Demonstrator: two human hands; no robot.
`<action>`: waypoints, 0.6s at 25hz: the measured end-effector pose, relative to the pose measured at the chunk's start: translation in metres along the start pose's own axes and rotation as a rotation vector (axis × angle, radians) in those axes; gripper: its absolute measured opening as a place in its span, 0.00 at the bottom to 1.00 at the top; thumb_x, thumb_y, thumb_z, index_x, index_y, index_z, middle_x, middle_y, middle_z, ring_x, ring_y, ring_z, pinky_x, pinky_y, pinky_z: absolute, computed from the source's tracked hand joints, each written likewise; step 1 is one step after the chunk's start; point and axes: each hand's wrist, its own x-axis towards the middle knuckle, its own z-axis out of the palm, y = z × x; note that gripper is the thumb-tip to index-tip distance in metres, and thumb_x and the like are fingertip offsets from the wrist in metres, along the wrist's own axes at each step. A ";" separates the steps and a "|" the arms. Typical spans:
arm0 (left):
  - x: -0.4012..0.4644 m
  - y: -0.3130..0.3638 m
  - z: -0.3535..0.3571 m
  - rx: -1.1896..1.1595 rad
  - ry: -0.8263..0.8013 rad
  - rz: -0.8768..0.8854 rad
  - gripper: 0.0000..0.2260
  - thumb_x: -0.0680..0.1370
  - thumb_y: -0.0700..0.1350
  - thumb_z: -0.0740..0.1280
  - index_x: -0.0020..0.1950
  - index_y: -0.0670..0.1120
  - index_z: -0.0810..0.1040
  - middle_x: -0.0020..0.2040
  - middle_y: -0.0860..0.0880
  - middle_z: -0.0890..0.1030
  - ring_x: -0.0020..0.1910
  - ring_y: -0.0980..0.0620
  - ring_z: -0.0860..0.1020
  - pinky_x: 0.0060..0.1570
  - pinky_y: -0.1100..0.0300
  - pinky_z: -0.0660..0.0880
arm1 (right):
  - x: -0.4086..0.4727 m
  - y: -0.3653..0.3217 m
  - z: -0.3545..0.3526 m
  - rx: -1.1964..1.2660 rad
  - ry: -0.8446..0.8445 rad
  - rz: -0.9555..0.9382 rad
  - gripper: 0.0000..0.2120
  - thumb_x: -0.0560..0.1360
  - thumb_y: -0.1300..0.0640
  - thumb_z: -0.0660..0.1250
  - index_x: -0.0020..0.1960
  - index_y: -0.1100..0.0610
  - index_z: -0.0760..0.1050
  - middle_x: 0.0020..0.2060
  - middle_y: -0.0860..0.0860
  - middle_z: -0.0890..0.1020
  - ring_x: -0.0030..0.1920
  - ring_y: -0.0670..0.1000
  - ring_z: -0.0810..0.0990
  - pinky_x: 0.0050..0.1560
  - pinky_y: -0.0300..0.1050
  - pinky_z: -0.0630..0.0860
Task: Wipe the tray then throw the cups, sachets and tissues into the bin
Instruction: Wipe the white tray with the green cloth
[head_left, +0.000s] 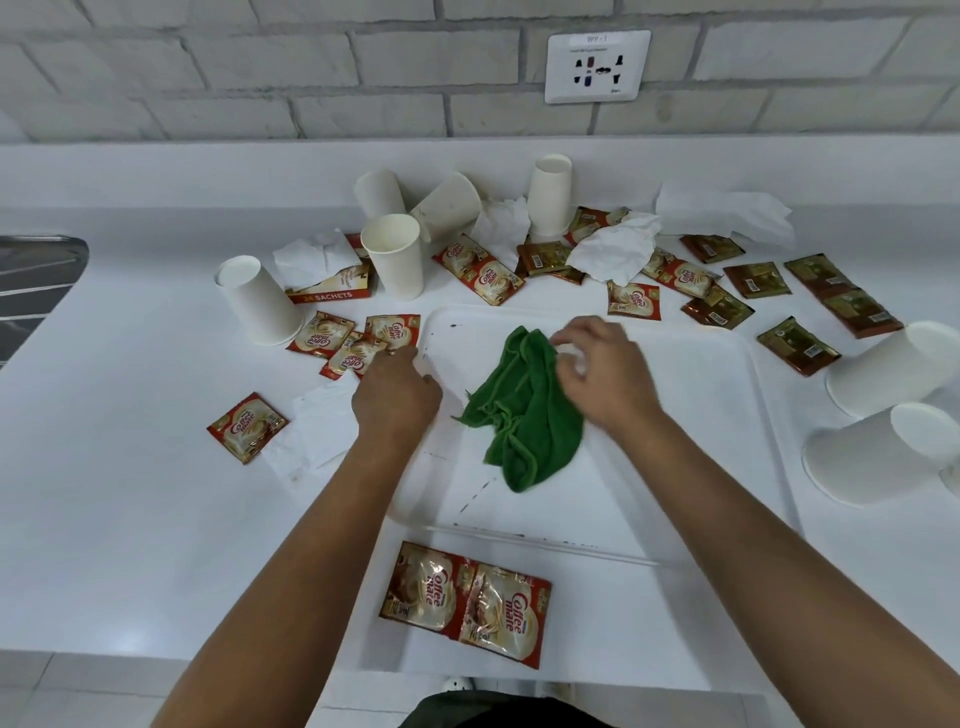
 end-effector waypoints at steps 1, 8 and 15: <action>0.001 -0.004 -0.001 -0.030 -0.014 -0.001 0.20 0.76 0.43 0.62 0.69 0.48 0.71 0.65 0.45 0.74 0.64 0.44 0.73 0.58 0.51 0.72 | -0.002 -0.018 0.007 0.022 -0.080 -0.033 0.18 0.77 0.51 0.59 0.65 0.53 0.72 0.66 0.52 0.71 0.66 0.55 0.68 0.63 0.50 0.67; 0.014 -0.018 -0.008 -0.037 -0.143 0.038 0.19 0.78 0.38 0.62 0.69 0.46 0.71 0.65 0.43 0.76 0.63 0.44 0.74 0.64 0.57 0.68 | -0.005 -0.049 0.049 -0.241 -0.386 0.036 0.34 0.78 0.42 0.52 0.76 0.59 0.47 0.77 0.54 0.48 0.76 0.57 0.46 0.75 0.56 0.50; 0.020 -0.023 -0.011 -0.049 -0.190 0.064 0.20 0.79 0.39 0.61 0.71 0.46 0.68 0.64 0.43 0.76 0.63 0.45 0.74 0.65 0.59 0.67 | 0.038 -0.060 0.060 -0.288 -0.369 -0.091 0.32 0.77 0.40 0.53 0.76 0.53 0.51 0.77 0.47 0.52 0.74 0.58 0.51 0.70 0.58 0.56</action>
